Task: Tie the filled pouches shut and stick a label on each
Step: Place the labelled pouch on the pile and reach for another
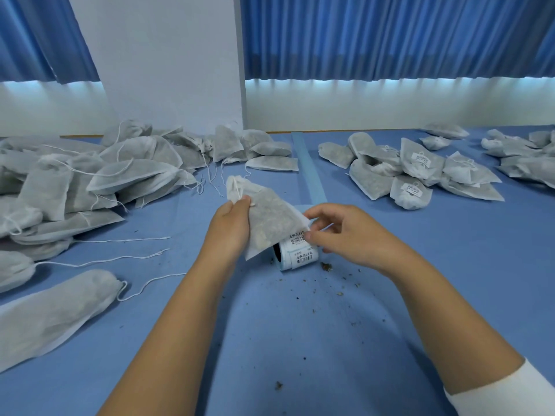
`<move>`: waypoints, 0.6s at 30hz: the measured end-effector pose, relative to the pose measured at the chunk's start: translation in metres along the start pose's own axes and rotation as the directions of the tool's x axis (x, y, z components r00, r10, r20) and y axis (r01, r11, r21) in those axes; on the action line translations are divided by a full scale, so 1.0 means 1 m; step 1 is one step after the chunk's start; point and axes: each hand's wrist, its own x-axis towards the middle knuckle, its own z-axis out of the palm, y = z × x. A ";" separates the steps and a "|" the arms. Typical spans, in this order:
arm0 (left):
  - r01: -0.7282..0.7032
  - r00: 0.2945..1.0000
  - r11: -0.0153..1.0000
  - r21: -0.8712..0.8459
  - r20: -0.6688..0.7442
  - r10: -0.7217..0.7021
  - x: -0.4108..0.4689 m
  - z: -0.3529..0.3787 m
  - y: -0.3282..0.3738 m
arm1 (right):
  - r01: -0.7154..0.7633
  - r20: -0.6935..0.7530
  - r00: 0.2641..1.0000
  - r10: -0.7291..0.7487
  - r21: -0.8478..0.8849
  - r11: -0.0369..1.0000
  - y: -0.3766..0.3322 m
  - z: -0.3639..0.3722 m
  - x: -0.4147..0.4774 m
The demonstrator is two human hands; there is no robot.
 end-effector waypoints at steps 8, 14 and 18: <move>-0.026 1.000 0.999 0.025 0.010 0.026 -0.002 0.002 0.000 | 0.148 -0.153 0.973 -0.172 -0.154 0.977 0.004 0.005 -0.005; 0.020 0.999 1.000 0.012 0.028 -0.020 -0.001 0.001 -0.001 | 0.209 -0.190 0.947 -0.259 -0.248 0.946 0.003 0.008 -0.005; 0.022 1.000 0.999 0.026 0.013 -0.022 -0.001 0.001 -0.001 | 0.237 -0.205 0.933 -0.296 -0.272 0.933 0.002 0.009 -0.006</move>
